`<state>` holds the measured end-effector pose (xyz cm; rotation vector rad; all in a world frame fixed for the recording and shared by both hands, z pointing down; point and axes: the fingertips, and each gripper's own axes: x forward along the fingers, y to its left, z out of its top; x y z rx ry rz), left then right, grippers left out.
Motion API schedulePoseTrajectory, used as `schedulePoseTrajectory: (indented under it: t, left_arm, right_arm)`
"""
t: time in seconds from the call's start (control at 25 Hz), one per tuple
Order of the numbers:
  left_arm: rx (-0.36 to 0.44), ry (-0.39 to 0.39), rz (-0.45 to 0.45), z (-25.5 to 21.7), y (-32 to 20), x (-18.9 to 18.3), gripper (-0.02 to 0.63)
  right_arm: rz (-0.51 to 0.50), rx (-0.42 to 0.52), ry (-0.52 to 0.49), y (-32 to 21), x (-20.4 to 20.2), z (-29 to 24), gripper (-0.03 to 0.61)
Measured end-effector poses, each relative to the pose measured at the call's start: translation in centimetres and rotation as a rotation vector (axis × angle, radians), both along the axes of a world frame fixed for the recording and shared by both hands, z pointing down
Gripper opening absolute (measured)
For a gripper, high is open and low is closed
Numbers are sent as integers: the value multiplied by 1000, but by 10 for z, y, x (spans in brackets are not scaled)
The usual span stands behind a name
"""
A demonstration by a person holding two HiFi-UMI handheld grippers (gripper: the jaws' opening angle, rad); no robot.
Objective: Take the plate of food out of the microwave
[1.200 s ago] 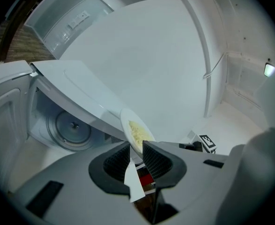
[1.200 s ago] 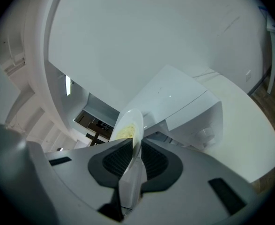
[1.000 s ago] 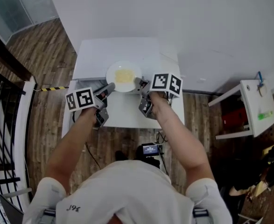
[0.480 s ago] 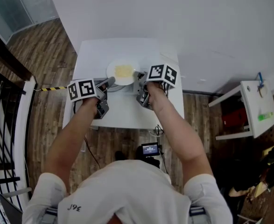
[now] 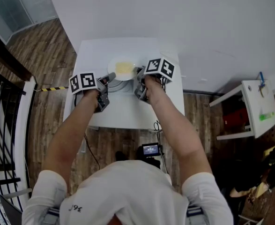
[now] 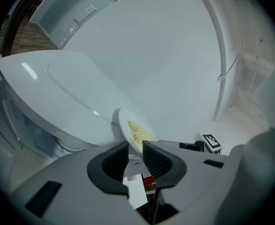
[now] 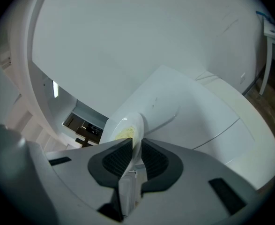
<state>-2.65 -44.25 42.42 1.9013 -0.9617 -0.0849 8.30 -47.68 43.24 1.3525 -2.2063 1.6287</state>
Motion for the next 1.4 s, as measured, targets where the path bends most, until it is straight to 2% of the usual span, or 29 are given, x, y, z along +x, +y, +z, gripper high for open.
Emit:
schedulePoseTrajectory:
  t: [0.24,0.6,0.8,1.12,1.24,1.4]
  left_arm:
    - [1,12,18,-5,-5,8,84]
    - [9,26,33,-6,-8,0,86]
    - [21,29,0,-10,-11,-12,86]
    - [39,30,3,-15,-22,-1,86]
    - [42,34,1,-15,-28,1,86]
    - [55,39,10,-19,-32,7,86]
  right_arm:
    - [41,3,10,-9,8,-3,46]
    - [48,18,27,-12,6,-3,46]
    - [60,41,74,-15,9,-5,46]
    - [82,63,120,-23,12,-7,46]
    - [66,73,174,-29,13,-7,49]
    - [34,86,297,-32,14,-5,66]
